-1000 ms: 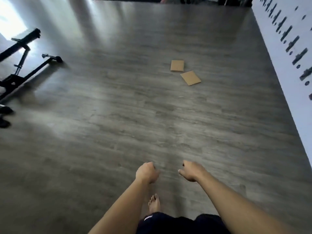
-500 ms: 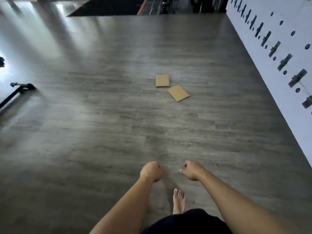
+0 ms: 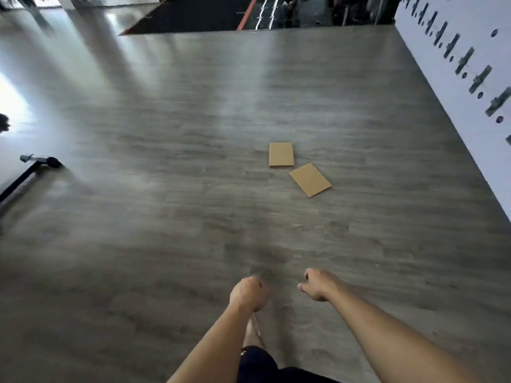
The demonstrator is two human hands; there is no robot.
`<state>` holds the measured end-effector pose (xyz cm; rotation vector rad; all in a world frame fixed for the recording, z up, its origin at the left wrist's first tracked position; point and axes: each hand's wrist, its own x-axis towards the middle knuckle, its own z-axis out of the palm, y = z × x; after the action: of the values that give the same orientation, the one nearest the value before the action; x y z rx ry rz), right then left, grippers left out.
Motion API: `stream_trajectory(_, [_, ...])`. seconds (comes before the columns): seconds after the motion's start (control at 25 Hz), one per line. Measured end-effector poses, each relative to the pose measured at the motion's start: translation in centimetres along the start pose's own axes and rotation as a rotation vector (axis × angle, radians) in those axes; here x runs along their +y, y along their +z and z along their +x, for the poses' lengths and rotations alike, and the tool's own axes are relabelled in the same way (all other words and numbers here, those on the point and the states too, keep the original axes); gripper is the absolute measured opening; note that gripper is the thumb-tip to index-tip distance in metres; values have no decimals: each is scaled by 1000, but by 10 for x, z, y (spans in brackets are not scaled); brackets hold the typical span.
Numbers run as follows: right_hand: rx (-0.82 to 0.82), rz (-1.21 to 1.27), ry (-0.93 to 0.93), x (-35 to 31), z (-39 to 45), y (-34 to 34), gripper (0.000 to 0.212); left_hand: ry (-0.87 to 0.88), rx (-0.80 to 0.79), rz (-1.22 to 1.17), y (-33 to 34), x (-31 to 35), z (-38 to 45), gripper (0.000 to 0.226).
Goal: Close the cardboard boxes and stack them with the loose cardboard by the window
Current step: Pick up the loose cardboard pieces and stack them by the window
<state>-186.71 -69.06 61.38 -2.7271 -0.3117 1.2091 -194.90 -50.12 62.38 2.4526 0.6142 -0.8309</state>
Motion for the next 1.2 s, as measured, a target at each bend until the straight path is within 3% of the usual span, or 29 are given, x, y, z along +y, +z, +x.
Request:
stream_trajectory(0.32, [134, 29, 81, -102, 111, -122, 54, 142, 34, 123, -157, 13, 172, 38])
stream_trajectory(0.48, [76, 23, 87, -134, 156, -161, 52, 159, -3, 132, -194, 24, 226, 34])
stream_trajectory(0.8, [15, 52, 82, -145, 287, -254, 54, 94, -36, 181, -270, 45, 350, 37])
stream_trajectory(1.04, [5, 44, 58, -138, 396, -376, 54, 50, 45, 155, -365, 115, 461, 35])
stream_trajectory(1.2, [32, 117, 96, -123, 446, -449, 53, 127, -25, 160, -399, 175, 514, 41])
